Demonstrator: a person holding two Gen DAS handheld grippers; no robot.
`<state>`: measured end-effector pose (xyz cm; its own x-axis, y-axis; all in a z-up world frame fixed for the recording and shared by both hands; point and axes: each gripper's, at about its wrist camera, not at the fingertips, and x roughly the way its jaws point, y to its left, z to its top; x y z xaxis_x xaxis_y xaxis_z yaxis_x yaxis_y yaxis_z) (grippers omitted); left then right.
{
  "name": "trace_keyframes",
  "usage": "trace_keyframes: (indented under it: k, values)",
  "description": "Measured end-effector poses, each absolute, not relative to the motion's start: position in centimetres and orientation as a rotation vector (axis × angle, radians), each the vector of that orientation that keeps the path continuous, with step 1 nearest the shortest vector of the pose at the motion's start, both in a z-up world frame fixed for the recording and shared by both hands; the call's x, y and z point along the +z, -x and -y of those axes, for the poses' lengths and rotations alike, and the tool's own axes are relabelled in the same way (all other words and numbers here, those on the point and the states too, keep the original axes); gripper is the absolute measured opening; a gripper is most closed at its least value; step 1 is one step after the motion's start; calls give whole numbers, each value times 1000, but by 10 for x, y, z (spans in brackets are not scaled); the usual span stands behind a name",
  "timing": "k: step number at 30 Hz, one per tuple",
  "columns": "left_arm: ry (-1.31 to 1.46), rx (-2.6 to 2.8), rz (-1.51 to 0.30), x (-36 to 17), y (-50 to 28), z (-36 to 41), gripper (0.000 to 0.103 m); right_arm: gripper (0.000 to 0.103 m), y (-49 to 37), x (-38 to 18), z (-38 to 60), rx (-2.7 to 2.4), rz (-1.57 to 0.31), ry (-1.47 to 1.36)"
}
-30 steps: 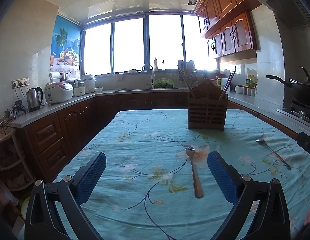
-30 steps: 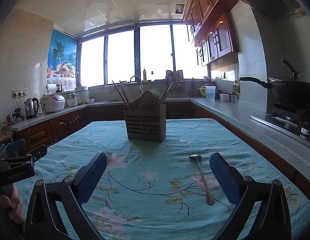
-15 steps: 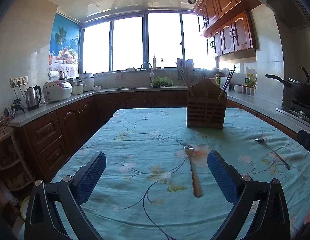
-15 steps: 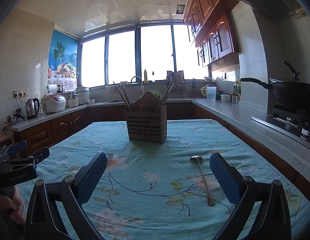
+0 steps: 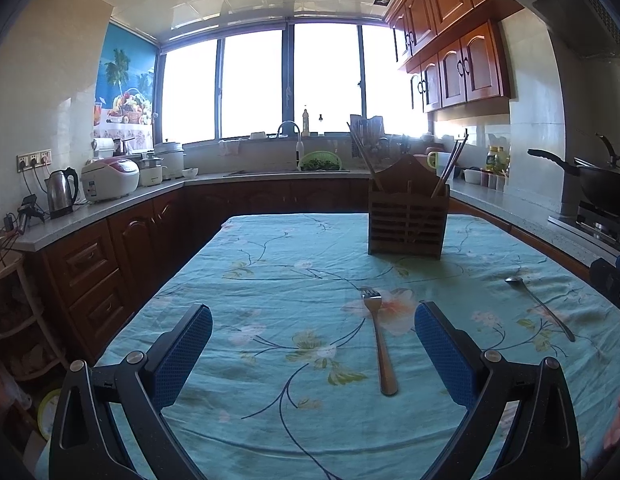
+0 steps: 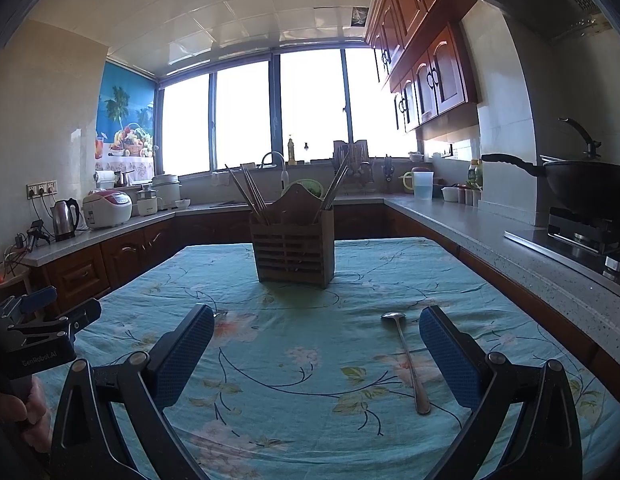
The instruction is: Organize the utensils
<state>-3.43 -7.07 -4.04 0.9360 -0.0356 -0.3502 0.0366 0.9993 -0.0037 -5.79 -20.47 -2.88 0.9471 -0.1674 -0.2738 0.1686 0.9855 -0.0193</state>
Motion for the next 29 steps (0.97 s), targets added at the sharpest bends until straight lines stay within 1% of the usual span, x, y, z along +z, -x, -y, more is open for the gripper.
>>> trace_keyframes:
  k: [29]
  values:
    - [20,-63,-449,-22,14,82,102,103,39,-35,217,-179,-351,-44]
